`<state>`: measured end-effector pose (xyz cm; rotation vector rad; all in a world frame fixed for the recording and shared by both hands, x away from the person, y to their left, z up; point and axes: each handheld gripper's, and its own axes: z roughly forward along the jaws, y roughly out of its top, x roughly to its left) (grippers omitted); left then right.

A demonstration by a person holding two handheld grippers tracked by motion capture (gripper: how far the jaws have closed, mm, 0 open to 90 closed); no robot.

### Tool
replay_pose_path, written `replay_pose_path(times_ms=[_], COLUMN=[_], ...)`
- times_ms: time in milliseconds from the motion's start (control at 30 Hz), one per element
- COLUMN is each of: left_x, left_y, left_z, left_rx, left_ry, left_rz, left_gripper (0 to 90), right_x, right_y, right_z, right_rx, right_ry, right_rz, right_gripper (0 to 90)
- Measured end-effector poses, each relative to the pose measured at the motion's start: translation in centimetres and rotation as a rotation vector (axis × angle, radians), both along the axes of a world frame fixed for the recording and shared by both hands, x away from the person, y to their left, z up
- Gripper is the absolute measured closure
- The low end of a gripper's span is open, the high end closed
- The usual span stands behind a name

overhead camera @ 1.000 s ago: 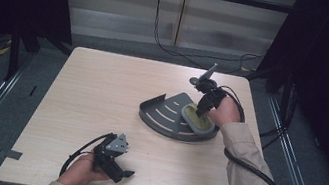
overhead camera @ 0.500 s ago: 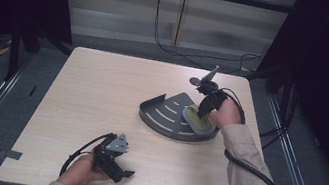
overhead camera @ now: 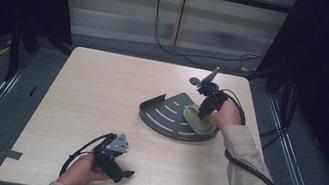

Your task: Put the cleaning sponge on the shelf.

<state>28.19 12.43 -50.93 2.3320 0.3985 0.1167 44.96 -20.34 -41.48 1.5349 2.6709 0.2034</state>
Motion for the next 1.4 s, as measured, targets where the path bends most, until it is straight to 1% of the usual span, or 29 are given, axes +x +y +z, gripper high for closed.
replay_pose_path(times_ms=[933, 1267, 1333, 1400], left_x=[0.01, -0.02, 0.01, -0.02], left_y=[0.01, -0.01, 0.01, -0.01], left_z=[0.01, -0.01, 0.01, -0.01], left_rx=[0.001, -0.003, 0.001, -0.003], left_ry=[0.000, 0.002, 0.001, 0.002], left_rz=[-0.001, 0.003, -0.001, 0.003], left_gripper=[0.0, 0.0, 0.0, 0.0], right_x=[0.18, 0.13, 0.13, 0.11], right_y=[-0.56, -0.62, -0.62, -0.58], right_z=[-0.59, -0.66, -0.65, -0.71], right_rx=[-0.012, -0.011, -0.011, -0.017], right_ry=[0.032, 0.029, 0.027, 0.024], right_rz=[0.004, 0.002, 0.001, -0.002], right_gripper=[70.6, 70.1, 70.0, 68.3])
